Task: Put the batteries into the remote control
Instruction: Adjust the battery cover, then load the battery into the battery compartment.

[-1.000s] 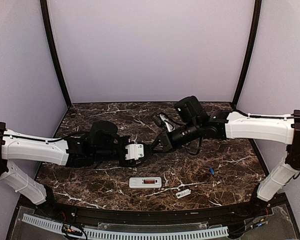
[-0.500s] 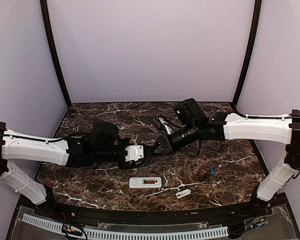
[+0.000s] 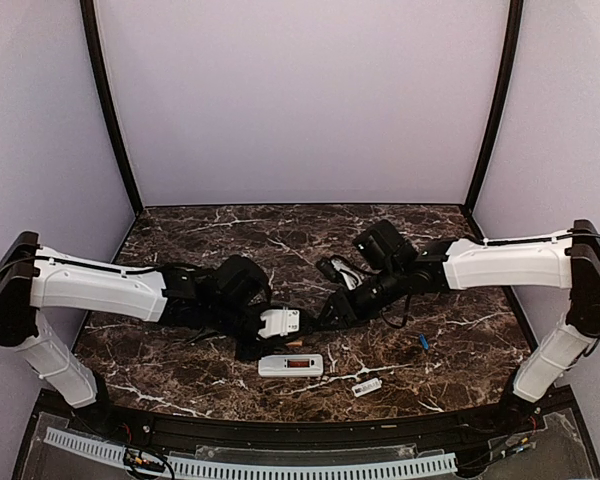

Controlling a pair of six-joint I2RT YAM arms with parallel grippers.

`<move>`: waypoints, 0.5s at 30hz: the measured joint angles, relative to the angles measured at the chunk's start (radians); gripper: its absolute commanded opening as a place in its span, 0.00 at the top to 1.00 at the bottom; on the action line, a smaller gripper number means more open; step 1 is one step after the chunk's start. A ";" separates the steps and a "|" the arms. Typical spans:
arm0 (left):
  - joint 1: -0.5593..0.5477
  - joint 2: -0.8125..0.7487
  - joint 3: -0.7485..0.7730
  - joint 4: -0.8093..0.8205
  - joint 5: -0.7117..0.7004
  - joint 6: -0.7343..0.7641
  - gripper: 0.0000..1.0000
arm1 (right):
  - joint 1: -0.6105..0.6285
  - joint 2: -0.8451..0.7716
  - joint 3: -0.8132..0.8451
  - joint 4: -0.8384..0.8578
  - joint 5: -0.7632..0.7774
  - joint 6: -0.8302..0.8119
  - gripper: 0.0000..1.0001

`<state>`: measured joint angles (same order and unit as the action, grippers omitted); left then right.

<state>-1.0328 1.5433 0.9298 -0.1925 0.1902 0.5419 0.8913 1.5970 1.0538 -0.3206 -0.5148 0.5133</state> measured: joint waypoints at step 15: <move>-0.063 0.217 0.216 -0.252 -0.044 -0.112 0.93 | -0.016 -0.001 -0.093 0.003 0.045 -0.003 0.61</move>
<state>-1.0954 1.7607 1.1458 -0.4446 0.1459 0.4301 0.8749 1.5959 0.9611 -0.3172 -0.4702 0.5102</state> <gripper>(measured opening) 0.079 0.384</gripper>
